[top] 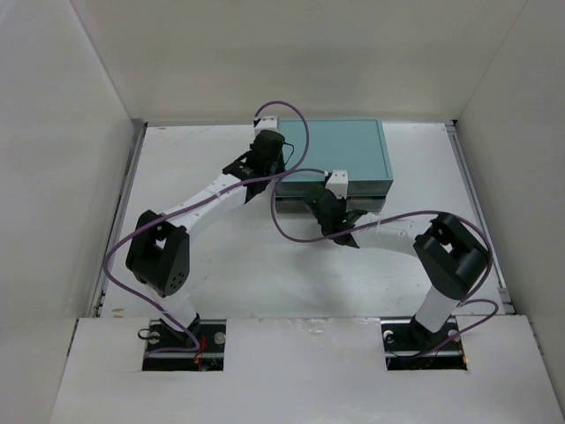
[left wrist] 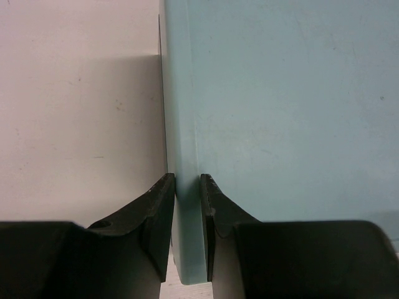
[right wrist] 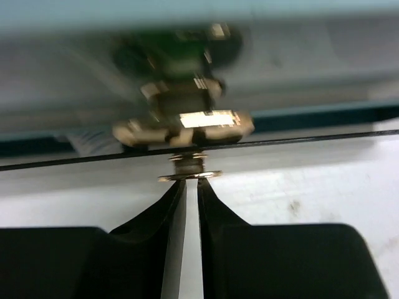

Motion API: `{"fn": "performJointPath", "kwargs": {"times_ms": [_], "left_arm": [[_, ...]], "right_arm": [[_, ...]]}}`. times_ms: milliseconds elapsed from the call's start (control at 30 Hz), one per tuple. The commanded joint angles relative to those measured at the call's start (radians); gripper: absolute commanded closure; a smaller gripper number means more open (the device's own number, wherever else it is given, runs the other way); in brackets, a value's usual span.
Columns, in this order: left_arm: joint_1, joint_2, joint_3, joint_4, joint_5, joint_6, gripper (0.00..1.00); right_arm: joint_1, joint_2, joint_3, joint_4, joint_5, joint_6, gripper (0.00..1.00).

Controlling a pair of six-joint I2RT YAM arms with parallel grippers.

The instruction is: Organize the makeup

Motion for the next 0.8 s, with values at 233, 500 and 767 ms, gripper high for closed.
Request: {"fn": "performJointPath", "kwargs": {"times_ms": [233,500,767], "left_arm": [[-0.037,0.074,-0.025,-0.169,0.102,0.007,0.87],[-0.028,0.048,-0.018,-0.191,0.094,0.013,0.87],[-0.009,-0.062,0.012,-0.205,0.030,0.043,0.70]], "right_arm": [[-0.021,0.021,-0.097,0.605,0.045,-0.133,0.75],[0.017,-0.105,-0.184,0.503,-0.007,-0.173,0.61],[0.100,-0.333,-0.164,-0.049,-0.243,0.009,0.00]]}}
